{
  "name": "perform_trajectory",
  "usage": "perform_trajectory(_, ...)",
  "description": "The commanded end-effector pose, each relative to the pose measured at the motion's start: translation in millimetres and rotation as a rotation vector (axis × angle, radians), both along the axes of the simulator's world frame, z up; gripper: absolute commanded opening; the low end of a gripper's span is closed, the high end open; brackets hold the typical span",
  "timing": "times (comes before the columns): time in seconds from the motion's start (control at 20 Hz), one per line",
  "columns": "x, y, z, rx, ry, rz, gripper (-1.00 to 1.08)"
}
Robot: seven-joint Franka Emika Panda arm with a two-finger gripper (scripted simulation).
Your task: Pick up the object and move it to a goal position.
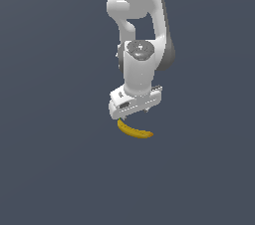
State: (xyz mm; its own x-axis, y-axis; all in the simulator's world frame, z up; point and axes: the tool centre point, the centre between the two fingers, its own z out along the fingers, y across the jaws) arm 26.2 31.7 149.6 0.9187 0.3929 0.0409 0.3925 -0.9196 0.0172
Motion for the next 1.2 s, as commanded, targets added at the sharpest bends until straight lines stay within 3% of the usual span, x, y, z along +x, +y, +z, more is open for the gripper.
perform_trajectory(0.0, 1.4, -1.2, -9.0, -0.005, 0.005, 0.072, 1.0)
perform_trajectory(0.7, 6.5, -6.6, -57.6, -0.018, 0.033, 0.461, 1.0)
perform_trajectory(1.15, 7.6, -8.2, -76.3, -0.016, 0.041, 0.611, 1.0)
